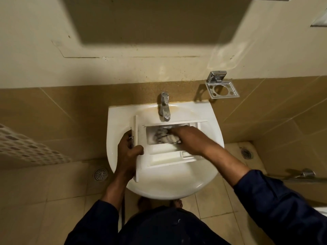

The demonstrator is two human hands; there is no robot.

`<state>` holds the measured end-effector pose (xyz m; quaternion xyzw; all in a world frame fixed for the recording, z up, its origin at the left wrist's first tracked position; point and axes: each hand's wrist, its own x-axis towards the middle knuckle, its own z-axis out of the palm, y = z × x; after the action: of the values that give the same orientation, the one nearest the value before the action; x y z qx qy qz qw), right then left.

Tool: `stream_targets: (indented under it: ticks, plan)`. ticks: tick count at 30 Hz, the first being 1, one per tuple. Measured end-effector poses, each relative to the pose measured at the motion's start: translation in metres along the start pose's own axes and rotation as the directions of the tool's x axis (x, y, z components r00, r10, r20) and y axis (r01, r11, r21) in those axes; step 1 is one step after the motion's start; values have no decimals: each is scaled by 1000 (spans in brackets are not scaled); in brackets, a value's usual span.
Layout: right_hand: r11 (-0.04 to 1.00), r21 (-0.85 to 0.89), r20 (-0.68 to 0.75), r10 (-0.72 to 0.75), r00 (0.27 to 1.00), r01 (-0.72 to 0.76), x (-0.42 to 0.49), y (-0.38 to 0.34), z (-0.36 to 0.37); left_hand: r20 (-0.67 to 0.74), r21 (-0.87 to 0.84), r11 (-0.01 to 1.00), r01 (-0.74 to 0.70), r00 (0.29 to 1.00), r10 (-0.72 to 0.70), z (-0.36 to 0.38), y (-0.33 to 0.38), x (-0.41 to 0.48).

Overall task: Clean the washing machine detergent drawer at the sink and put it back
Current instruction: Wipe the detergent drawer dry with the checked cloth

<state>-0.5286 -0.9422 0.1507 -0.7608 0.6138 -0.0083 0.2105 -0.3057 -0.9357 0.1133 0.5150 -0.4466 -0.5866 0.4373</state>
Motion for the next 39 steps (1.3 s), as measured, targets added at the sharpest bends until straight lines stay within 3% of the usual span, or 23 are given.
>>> stream_targets:
  ticks: [5,9,11,14,16,21,26,29,34,39]
  plan:
    - [999,0,8,41,999,-41,-5,15,1,-20,8,1000,26,999,-26,2,-3,1]
    - [953,301,-279,51,959,37,-25,0,3,-78,-20,997,71,994,-72,1,-7,7]
    - [950,287,-347,-19,938,125,-37,-10,5,-104,-34,995,92,990,-95,1,-9,11]
    - [956,139,-228,-224,948,259,-37,-29,22,-89,-60,993,99,991,-104,7,-9,15]
    - [956,75,-176,-267,947,284,-30,-33,31,-63,-29,995,99,993,-100,11,-7,18]
    - [978,-43,-138,-209,968,205,-24,-33,27,-16,62,996,71,997,-71,10,-4,18]
    - [987,-136,-84,69,994,-80,-24,1,12,-53,73,997,22,998,-18,0,-3,19]
    - [985,-160,-70,52,996,-63,-22,-10,10,-74,61,998,18,997,-14,4,-1,19]
    - [996,13,-54,-82,995,83,-9,-61,20,-83,-31,999,33,996,-35,11,-3,21]
    - [998,-60,-20,-31,999,30,-9,-53,15,-64,-10,1000,18,998,-19,12,1,21]
